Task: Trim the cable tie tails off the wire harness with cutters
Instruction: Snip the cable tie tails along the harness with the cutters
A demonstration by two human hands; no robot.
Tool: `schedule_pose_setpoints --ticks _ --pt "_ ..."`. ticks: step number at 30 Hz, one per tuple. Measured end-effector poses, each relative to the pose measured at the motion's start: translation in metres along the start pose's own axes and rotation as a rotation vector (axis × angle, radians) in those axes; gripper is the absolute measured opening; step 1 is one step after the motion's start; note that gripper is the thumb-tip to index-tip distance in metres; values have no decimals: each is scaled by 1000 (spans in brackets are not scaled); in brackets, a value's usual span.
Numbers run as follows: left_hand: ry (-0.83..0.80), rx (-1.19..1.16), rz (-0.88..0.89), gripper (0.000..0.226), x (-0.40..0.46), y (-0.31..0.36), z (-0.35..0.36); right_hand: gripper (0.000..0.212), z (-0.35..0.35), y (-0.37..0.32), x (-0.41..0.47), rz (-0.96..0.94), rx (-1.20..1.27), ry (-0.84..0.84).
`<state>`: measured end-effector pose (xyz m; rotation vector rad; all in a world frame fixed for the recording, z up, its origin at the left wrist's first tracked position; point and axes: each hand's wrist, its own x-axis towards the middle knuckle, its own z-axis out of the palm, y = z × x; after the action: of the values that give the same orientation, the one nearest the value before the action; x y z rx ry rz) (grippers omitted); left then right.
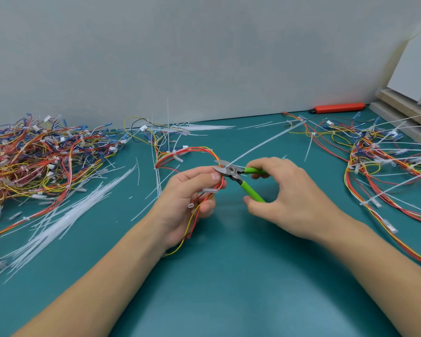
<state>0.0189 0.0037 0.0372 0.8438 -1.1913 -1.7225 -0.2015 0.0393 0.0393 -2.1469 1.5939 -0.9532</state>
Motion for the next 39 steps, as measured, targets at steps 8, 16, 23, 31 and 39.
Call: schedule_pose_setpoints --ticks 8,16,23,31,39 --pt "-121 -8 -105 12 -2 7 -6 59 -16 6 5 -158 -106 3" --pt "-191 11 -347 8 -5 12 -10 61 -23 12 9 -273 -158 -25" --pt "-329 42 -242 17 -8 17 -20 57 -10 14 4 -185 45 -112" --pt "-324 42 -8 41 -8 12 -13 47 -3 11 4 -10 209 -137" --pt "107 264 406 26 -2 1 10 44 0 11 3 22 243 -99"
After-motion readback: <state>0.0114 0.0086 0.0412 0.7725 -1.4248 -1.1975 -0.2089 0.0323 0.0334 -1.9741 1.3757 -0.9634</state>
